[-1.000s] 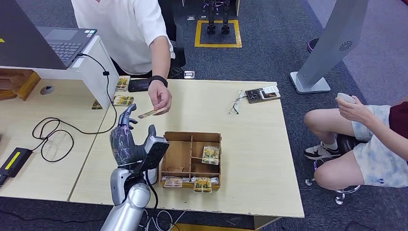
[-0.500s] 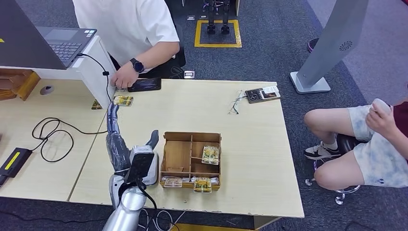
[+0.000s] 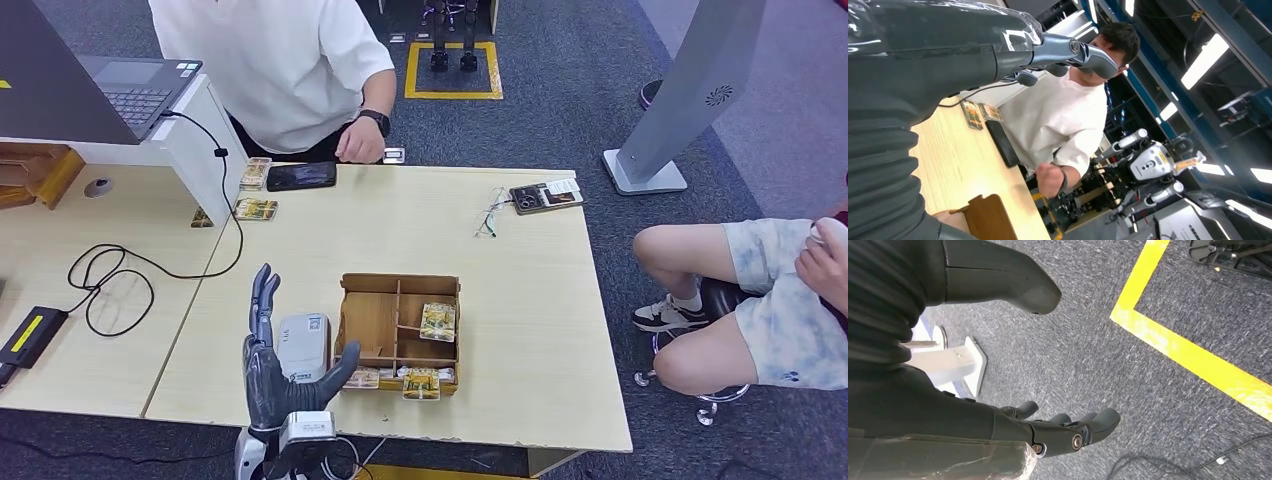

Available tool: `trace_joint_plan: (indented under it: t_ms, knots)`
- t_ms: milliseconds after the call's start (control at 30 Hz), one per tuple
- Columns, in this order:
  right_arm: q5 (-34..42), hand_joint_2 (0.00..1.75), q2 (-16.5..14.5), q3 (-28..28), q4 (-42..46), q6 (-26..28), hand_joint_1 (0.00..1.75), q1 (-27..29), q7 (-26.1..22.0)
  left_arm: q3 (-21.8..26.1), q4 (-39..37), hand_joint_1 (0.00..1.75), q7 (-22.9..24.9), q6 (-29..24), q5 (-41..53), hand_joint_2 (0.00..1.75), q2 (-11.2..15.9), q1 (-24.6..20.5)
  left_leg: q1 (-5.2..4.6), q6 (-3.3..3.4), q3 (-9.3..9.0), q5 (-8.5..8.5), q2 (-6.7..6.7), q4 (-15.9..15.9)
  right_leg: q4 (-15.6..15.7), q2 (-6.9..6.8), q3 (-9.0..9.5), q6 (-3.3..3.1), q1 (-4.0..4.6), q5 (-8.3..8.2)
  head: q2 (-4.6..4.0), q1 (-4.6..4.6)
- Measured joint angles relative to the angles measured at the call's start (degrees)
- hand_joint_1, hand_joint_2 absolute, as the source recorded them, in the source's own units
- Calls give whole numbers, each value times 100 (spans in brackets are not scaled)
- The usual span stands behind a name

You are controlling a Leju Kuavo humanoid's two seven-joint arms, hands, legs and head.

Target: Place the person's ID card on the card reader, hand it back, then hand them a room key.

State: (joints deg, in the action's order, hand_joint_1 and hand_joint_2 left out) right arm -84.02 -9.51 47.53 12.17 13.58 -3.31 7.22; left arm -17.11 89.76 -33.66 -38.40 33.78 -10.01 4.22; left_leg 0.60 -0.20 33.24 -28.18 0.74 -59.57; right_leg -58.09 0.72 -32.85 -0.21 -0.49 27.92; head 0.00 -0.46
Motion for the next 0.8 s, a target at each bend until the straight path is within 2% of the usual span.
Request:
trace_joint_plan:
  t_ms: [400,800]
  knots:
    - [14,175,30,13,1,-47,0,8,-28,-275,159,0,-9,0,654,175,295,307,0,0,-1,0,0,0,0,0,1,0,0,0,0,0]
    - [27,175,56,96,2,-60,0,7,-47,-191,-109,0,-13,0,1572,175,312,408,0,0,-1,0,0,0,0,0,1,0,0,0,0,0]
